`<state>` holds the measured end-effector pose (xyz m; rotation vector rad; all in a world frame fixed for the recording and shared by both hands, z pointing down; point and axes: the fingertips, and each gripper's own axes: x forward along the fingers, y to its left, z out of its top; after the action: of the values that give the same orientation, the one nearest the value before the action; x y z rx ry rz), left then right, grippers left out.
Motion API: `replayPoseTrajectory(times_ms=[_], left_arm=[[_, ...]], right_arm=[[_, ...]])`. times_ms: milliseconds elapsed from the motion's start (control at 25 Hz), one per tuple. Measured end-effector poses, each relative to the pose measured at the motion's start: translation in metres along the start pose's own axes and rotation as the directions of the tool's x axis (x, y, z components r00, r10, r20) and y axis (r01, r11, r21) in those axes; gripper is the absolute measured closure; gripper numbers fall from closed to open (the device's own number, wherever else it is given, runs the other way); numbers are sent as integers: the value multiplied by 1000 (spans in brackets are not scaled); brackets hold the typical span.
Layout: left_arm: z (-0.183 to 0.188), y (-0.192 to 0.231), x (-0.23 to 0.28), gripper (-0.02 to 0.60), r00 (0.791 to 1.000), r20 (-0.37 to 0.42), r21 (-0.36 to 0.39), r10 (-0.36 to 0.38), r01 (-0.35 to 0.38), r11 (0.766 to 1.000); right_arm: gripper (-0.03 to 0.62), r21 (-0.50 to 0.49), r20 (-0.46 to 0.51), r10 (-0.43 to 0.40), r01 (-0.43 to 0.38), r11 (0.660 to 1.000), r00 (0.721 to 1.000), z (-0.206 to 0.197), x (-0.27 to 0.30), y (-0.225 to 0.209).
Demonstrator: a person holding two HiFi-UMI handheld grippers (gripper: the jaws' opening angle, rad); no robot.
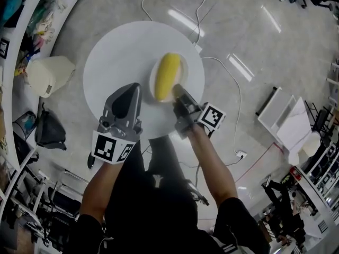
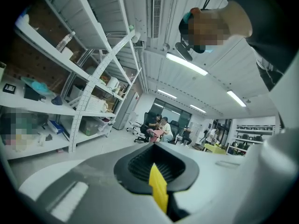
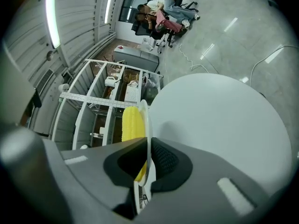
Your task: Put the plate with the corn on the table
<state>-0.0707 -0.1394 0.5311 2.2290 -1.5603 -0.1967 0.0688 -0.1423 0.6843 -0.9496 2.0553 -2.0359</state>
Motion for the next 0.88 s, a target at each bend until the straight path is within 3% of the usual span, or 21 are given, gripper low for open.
replayPoseTrajectory(times_ms=[880], left_arm=[[-11, 8, 13, 581, 1000, 1, -13, 6, -6, 1000]], right_arm=[[565, 16, -10, -53, 53, 998, 999, 8, 20, -33]])
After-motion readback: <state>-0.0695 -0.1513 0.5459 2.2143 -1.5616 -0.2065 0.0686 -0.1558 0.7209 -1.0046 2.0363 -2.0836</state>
